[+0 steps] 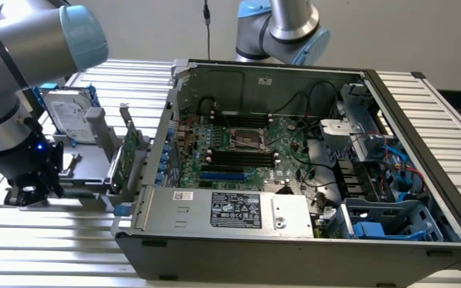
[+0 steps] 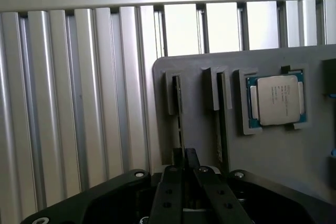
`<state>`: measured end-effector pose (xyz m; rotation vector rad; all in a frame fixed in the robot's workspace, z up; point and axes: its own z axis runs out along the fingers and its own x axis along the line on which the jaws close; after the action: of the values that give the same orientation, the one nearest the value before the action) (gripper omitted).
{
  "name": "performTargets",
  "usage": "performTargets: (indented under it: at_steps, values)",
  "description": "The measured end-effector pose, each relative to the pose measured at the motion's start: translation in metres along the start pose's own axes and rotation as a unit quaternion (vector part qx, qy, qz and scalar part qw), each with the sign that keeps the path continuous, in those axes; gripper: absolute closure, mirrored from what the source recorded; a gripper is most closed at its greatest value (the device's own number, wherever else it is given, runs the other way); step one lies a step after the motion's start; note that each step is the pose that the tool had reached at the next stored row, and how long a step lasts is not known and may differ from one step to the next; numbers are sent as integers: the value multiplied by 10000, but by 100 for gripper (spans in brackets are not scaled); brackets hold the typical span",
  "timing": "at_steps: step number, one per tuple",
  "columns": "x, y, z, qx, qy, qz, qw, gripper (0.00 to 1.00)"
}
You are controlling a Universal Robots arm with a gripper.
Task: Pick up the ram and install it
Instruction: 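Pick up the ram and move it above insertion slot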
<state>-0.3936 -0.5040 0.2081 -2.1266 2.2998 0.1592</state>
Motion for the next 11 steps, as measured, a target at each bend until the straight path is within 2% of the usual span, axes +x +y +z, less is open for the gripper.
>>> performTargets:
  at_steps: [4, 11]
  values:
    - [-4, 4, -56, 0, 0, 0, 10000, 86]
    - [-16, 14, -213, -1, 0, 0, 10000, 86]
